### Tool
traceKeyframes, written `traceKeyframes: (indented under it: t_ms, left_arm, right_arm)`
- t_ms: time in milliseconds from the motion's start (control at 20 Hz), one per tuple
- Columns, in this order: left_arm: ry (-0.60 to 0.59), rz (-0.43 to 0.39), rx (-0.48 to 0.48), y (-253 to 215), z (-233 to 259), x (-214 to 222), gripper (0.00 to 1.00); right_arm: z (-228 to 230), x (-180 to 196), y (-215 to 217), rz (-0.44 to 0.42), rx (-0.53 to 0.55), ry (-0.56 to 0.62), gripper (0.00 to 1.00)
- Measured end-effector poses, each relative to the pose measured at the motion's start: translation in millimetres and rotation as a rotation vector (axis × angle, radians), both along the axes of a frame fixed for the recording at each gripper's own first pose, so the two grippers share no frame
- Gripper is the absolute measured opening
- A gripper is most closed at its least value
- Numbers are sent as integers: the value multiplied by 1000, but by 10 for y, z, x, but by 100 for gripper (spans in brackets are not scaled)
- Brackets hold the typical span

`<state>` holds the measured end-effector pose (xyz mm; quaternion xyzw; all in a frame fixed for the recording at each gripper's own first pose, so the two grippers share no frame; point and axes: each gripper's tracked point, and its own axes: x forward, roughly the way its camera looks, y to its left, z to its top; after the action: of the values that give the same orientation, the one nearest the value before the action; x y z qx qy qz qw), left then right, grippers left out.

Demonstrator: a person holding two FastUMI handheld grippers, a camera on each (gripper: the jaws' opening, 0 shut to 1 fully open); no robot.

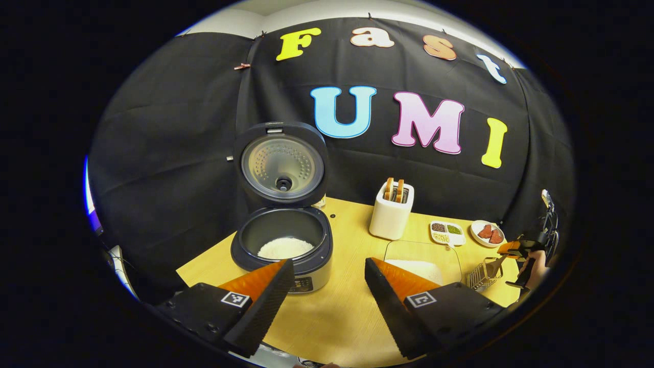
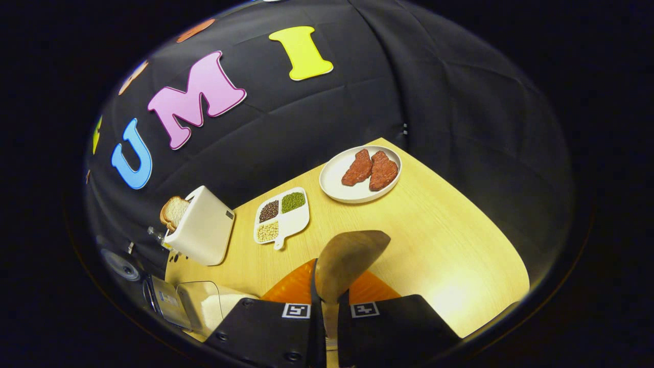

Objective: Close the left gripper, press the button to open the rice cooker; take a wooden spoon from the chopstick holder with the right hand, scoop a spoonful of rice and pour it into the rice cooker, then put the wooden spoon back into the chopstick holder.

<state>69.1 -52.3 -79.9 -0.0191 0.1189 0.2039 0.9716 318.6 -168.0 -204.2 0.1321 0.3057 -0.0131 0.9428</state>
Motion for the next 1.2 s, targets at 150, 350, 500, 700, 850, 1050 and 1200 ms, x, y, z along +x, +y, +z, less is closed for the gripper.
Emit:
traceKeyframes:
  t_ms: [150, 350, 500, 700, 850, 1050, 1200]
  left_arm:
    - [-11, -10, -27, 66, -7, -19, 96]
    - [-31, -15, -49, 274, 15, -116, 96]
    - [-38, -28, -65, 472, -26, -193, 96]
    - [-45, -26, -93, 833, -85, -316, 96]
    - [-60, -40, -121, 1045, -118, -411, 96]
    - [-47, -84, -139, 1279, -226, -456, 96]
    - [-20, -131, -138, 1386, -324, -492, 96]
  right_arm:
    - [206, -61, 46, 8, -10, -24, 11]
    - [649, -116, 99, -1, -48, -102, 12]
    - [903, -214, 255, -8, -44, -142, 11]
    - [1146, -385, 519, 15, -76, -177, 11]
    - [1369, -529, 834, 47, -94, -223, 11]
    - [1481, -638, 1327, 90, -105, -258, 11]
    - [1392, -624, 1723, 140, -117, -278, 11]
